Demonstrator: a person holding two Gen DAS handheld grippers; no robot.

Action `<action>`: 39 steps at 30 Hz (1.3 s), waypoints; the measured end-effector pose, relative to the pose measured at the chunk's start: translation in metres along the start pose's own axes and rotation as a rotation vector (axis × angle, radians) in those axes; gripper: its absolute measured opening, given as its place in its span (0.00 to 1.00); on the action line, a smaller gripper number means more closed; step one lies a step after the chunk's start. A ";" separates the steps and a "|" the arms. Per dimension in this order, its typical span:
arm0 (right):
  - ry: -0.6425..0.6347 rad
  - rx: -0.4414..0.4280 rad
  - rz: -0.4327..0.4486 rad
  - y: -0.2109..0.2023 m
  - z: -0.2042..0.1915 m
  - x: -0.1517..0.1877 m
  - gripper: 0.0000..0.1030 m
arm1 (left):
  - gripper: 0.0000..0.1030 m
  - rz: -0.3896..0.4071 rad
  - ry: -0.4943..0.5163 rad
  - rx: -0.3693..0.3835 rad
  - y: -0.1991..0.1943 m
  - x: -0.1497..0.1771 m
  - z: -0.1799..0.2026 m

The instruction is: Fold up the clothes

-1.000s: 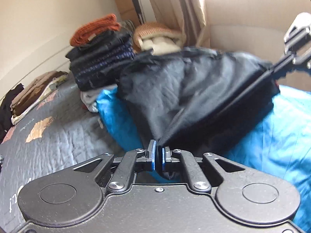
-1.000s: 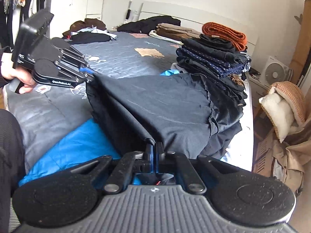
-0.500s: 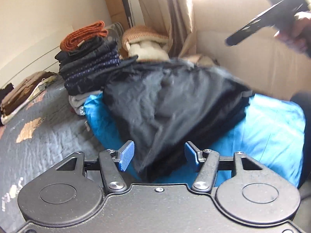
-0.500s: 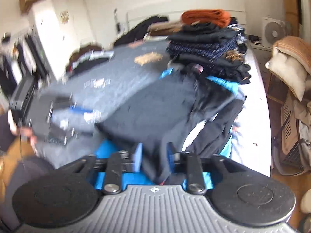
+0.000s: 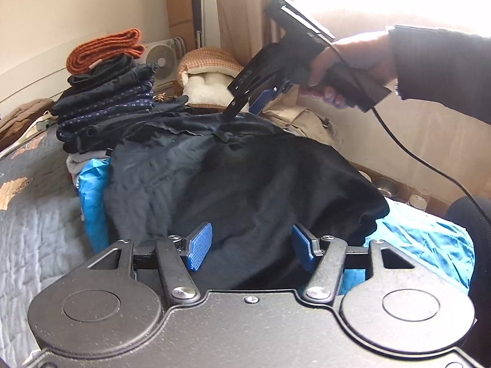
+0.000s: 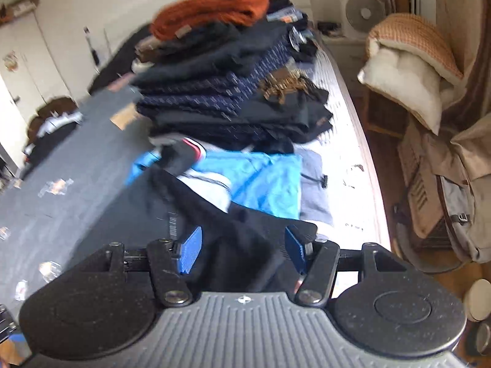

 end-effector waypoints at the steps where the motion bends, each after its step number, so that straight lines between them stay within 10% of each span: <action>1: 0.002 0.009 -0.023 0.008 0.003 0.003 0.57 | 0.55 -0.003 0.001 0.003 0.002 0.001 0.001; 5: 0.070 -0.026 -0.060 0.024 0.008 0.013 0.50 | 0.55 -0.015 0.005 0.014 0.008 0.007 0.005; 8: 0.145 -0.052 -0.031 0.020 0.010 0.015 0.07 | 0.55 -0.015 0.007 0.025 0.011 0.007 0.008; 12: 0.206 -0.078 0.040 0.002 0.010 0.008 0.04 | 0.55 -0.009 0.009 0.048 0.011 0.004 0.017; 24: 0.301 -0.023 0.091 -0.022 0.045 0.012 0.18 | 0.55 -0.004 -0.084 0.061 -0.005 -0.001 0.016; 30: 0.228 -0.173 0.246 -0.091 -0.013 0.002 0.35 | 0.63 0.071 -0.190 0.016 -0.041 -0.010 0.000; 34: 0.222 -0.383 0.196 -0.106 -0.066 0.032 0.46 | 0.63 0.163 -0.401 0.011 -0.057 -0.014 -0.038; 39: 0.346 -0.449 0.123 -0.108 -0.076 0.094 0.46 | 0.61 0.239 -0.812 0.178 -0.043 0.003 -0.094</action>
Point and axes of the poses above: each gripper's, at about its wrist camera, not at the fingertips, and y roughly the way its jaws point, z to its right, x to its underside, the point moved 1 cm from there along y, roughly the way its jaws point, and after that the axes turned 12 degrees about z, right-handed, at the moved point
